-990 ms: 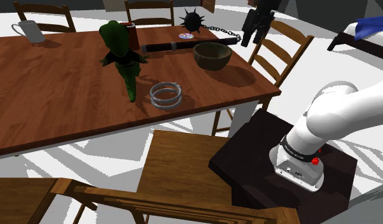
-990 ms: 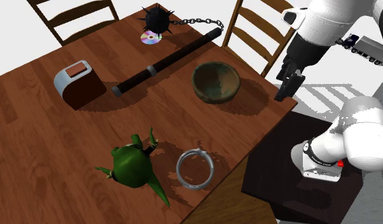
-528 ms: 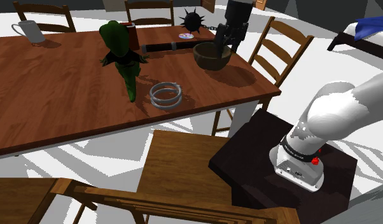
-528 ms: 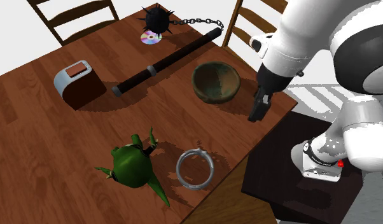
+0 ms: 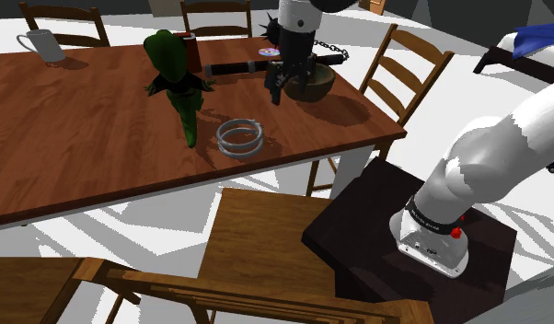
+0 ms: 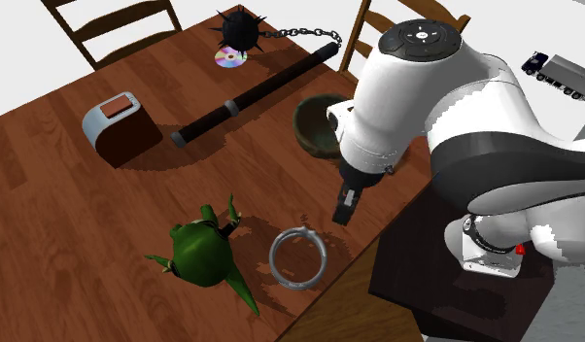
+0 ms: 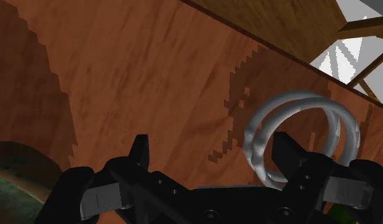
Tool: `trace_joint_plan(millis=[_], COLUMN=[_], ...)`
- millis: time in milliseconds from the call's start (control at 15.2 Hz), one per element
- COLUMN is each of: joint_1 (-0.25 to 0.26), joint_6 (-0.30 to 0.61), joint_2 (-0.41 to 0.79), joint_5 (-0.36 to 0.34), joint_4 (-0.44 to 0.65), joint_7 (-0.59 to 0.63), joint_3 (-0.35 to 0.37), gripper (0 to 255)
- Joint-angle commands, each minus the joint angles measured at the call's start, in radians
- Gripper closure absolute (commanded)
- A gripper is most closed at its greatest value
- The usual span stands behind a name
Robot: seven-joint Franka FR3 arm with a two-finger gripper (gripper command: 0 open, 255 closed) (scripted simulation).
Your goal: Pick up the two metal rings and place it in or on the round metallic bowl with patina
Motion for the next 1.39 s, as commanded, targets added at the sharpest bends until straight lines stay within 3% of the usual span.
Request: trace_joint_plan(millis=[0,396,858,1320], joint_1=[0.003,0.015,0.018,0.018], joint_6=[0.028,0.086,0.187,0.187], joint_2=[0.068,0.274,0.308,0.308], joint_5=[-0.017,-0.098,-0.109,-0.109], joint_4=[0.037,0.163,0.094,0.094], joint_7=[0.049,0.186,0.194,0.194], joint_3=[0.035,0.112,0.117,0.117], gripper=[0,0,0,0])
